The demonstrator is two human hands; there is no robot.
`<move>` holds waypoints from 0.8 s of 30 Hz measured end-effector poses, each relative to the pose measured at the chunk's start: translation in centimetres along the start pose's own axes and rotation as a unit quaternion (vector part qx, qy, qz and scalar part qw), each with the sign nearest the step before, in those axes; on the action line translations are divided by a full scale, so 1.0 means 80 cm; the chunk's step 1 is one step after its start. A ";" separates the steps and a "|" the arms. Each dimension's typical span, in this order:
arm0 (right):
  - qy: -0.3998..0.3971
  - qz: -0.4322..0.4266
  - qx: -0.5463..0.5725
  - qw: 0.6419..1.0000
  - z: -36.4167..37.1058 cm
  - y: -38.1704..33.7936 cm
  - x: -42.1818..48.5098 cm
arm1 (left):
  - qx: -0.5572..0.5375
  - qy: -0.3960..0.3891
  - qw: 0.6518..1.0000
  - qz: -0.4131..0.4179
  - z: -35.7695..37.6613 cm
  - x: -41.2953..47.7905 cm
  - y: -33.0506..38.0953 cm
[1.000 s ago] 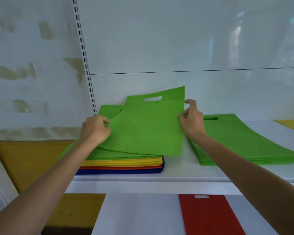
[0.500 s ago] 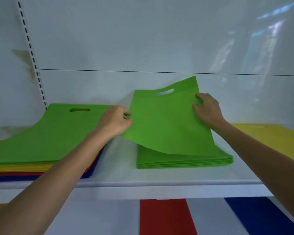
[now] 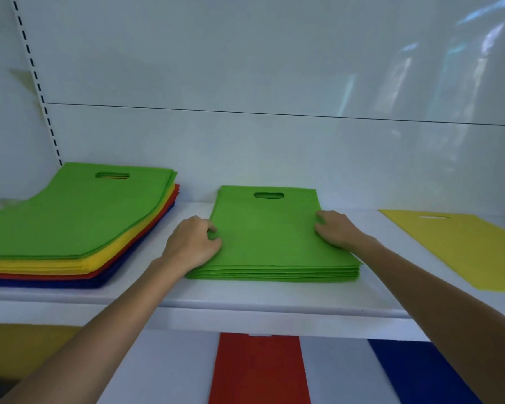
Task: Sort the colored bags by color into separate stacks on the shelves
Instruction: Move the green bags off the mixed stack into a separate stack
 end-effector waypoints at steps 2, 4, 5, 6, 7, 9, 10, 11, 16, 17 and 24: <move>0.000 0.003 -0.004 1.000 0.000 0.001 0.002 | -0.005 -0.005 1.000 -0.016 0.001 0.001 0.002; -0.010 -0.005 -0.008 1.000 -0.001 -0.001 0.002 | -0.015 -0.017 0.999 -0.033 0.002 0.003 0.000; -0.016 -0.011 -0.012 1.000 0.000 0.000 0.003 | -0.023 -0.022 0.999 -0.038 0.003 0.005 -0.001; -0.021 -0.014 -0.011 1.000 0.001 -0.001 0.003 | -0.028 -0.022 0.999 -0.041 0.003 0.006 -0.003; -0.022 -0.017 -0.011 1.000 0.002 0.000 0.004 | -0.030 -0.022 0.998 -0.041 0.004 0.008 -0.005; -0.025 -0.020 -0.010 0.999 0.003 -0.001 0.004 | -0.026 -0.019 0.999 -0.036 0.005 0.010 -0.008; -0.026 -0.020 -0.009 0.999 0.004 -0.001 0.004 | -0.023 -0.020 0.999 -0.033 0.006 0.009 -0.009; -0.026 -0.021 -0.010 0.999 0.005 -0.001 0.004 | -0.019 -0.023 0.999 -0.031 0.007 0.009 -0.009; -0.028 -0.012 -0.031 0.999 0.002 -0.005 0.003 | 0.006 -0.047 0.999 -0.027 -0.003 0.011 -0.007; -0.011 -0.011 -0.035 0.999 0.000 -0.010 0.004 | 0.012 -0.044 0.999 -0.023 -0.010 0.014 -0.007; 0.180 -0.052 -0.081 0.979 -0.031 -0.097 0.003 | 0.052 0.083 0.993 0.063 -0.108 0.039 -0.017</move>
Point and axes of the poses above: each hand's wrist, its own x-axis towards the middle knuckle, its own z-axis out of the palm, y = z × x, the point moved 1 cm from there along x, towards the middle knuckle, and after that the axes turned 3 degrees about -z, right-handed, at the moved point
